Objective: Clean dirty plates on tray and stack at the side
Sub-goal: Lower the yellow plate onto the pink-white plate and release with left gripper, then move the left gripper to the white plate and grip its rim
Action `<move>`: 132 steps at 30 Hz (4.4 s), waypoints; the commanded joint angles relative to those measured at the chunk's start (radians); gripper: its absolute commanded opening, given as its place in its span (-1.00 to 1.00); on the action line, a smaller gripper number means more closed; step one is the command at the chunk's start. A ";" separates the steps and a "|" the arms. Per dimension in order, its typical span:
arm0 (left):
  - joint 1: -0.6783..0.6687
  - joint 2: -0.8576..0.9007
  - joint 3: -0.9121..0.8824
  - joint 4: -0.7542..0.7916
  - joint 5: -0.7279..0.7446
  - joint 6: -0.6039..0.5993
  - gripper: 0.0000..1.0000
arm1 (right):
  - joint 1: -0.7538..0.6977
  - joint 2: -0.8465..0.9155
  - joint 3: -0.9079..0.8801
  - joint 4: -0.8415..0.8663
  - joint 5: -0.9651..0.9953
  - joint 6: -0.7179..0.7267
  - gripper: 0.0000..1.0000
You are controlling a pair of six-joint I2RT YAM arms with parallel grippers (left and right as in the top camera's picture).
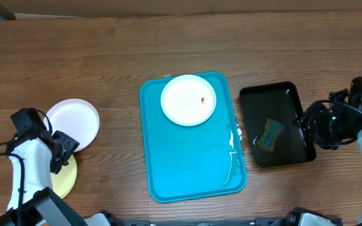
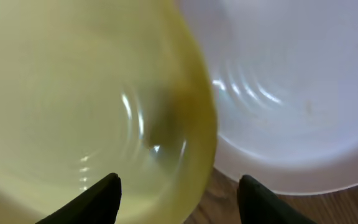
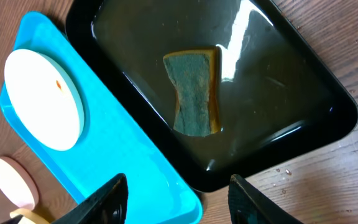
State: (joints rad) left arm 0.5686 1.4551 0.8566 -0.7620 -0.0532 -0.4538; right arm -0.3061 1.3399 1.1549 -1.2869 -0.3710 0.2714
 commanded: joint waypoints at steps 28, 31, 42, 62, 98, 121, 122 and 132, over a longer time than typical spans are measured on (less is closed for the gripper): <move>-0.124 -0.004 -0.055 0.069 -0.217 0.000 -0.04 | -0.004 -0.014 0.019 -0.003 -0.013 -0.014 0.10; -0.124 -0.004 -0.095 0.153 -0.198 0.005 -0.07 | -0.004 -0.014 0.019 -0.002 -0.013 -0.014 0.11; -0.127 -0.003 -0.127 0.473 0.182 0.087 -0.33 | -0.004 -0.014 0.019 -0.002 -0.012 -0.013 0.18; -0.200 -0.057 0.064 0.244 0.304 0.169 -0.70 | -0.004 -0.014 0.019 -0.029 -0.013 -0.011 0.22; 0.278 -0.074 -0.181 0.235 0.269 0.168 -0.04 | -0.004 -0.014 0.019 -0.031 -0.013 -0.011 0.24; -0.410 -0.072 0.101 0.089 0.483 0.430 0.19 | -0.003 -0.014 0.019 -0.024 -0.013 -0.064 0.25; -0.492 -0.066 0.101 0.117 0.421 0.430 0.22 | -0.003 -0.014 0.019 -0.025 -0.013 -0.064 0.25; -0.881 0.183 0.101 0.459 0.132 0.134 0.24 | -0.003 -0.014 0.017 -0.025 -0.013 -0.063 0.25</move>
State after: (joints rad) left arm -0.2790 1.5341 0.9489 -0.3626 0.1905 -0.1555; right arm -0.3061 1.3396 1.1549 -1.3174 -0.3779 0.2199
